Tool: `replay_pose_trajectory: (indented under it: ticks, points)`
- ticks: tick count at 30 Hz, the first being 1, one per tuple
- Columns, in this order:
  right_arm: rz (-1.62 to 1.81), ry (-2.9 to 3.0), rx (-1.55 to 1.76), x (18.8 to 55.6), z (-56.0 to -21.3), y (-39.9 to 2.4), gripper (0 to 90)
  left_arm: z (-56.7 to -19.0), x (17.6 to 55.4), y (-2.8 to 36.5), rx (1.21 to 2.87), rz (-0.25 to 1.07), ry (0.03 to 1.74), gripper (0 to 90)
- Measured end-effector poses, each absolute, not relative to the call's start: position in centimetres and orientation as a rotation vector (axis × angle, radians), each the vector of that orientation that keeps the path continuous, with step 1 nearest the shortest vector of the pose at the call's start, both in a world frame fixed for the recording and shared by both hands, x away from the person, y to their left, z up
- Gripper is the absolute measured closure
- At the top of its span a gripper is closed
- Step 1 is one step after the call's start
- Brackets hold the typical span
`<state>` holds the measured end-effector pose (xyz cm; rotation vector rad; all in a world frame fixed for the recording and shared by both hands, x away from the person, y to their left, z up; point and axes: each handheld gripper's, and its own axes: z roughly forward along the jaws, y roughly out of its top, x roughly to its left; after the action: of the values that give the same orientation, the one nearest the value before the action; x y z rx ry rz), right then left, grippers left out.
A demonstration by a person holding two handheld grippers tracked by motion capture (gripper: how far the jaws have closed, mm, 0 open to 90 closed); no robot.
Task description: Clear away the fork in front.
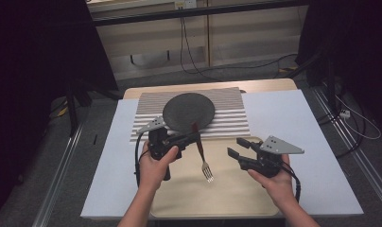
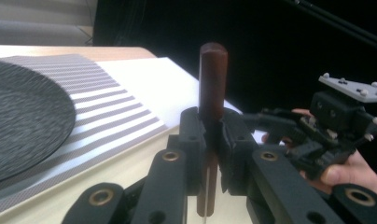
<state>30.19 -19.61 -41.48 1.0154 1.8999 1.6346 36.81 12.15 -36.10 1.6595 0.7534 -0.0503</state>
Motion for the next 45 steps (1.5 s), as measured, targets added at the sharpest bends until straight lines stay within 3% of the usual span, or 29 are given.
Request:
replay_pose_trajectory:
  ticks: [11,17,36,45]
  points:
    - [1.576,1.884,1.058,30.2,-41.7,-20.6,21.0,-36.5,36.8,15.5,1.705,-0.069,0.793,81.0]
    - [1.545,1.9,1.065,30.2,-41.9,-21.1,15.5,-36.8,36.7,16.9,1.728,-0.094,0.808,81.0]
    - [1.499,1.902,1.093,29.6,-42.4,-23.2,12.6,-38.2,37.3,18.8,1.779,-0.187,0.859,81.0]
    - [1.471,1.911,1.103,29.2,-42.7,-24.2,11.8,-39.5,38.0,18.6,1.832,-0.086,0.88,77.1]
